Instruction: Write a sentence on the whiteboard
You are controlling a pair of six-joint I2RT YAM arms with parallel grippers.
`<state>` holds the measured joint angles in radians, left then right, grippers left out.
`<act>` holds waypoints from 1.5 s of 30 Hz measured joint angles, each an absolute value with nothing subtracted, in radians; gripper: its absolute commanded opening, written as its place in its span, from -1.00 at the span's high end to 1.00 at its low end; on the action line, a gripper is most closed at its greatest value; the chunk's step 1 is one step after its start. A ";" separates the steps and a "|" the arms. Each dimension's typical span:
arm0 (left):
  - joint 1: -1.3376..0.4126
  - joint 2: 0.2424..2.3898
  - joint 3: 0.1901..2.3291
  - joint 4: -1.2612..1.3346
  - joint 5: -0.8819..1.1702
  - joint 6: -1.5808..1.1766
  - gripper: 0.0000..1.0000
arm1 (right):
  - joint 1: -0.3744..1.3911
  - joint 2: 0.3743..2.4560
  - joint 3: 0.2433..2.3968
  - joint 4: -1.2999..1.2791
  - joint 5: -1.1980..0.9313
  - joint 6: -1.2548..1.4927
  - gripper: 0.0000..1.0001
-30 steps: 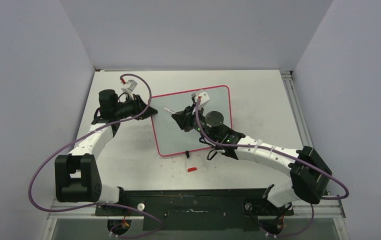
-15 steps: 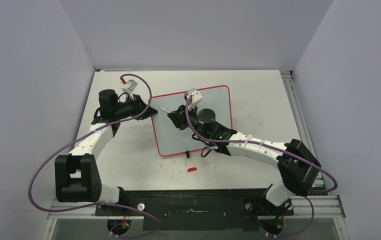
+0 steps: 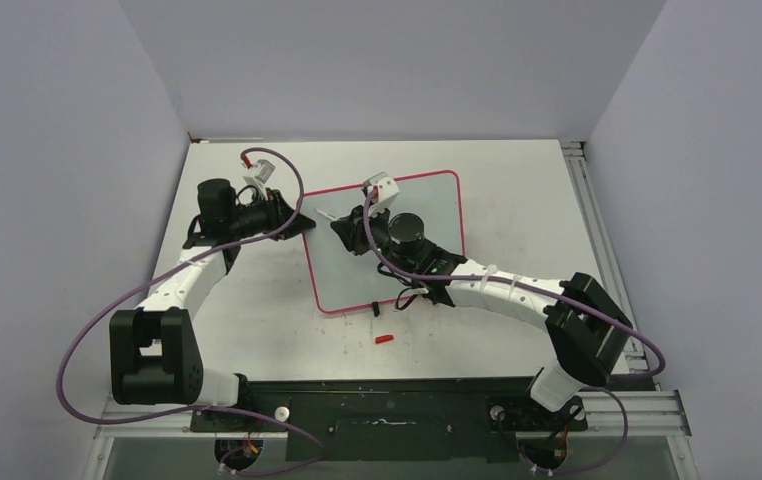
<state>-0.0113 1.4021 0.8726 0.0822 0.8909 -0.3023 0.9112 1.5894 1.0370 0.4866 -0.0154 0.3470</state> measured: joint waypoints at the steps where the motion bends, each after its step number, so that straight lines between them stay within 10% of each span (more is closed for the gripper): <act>1: -0.011 1.402 0.873 0.082 0.891 -0.302 0.62 | 0.911 1.597 1.039 0.487 -0.011 0.347 0.89; 45: -0.011 1.404 0.873 0.079 0.887 -0.298 0.66 | 0.936 1.561 0.935 0.440 0.021 0.351 0.89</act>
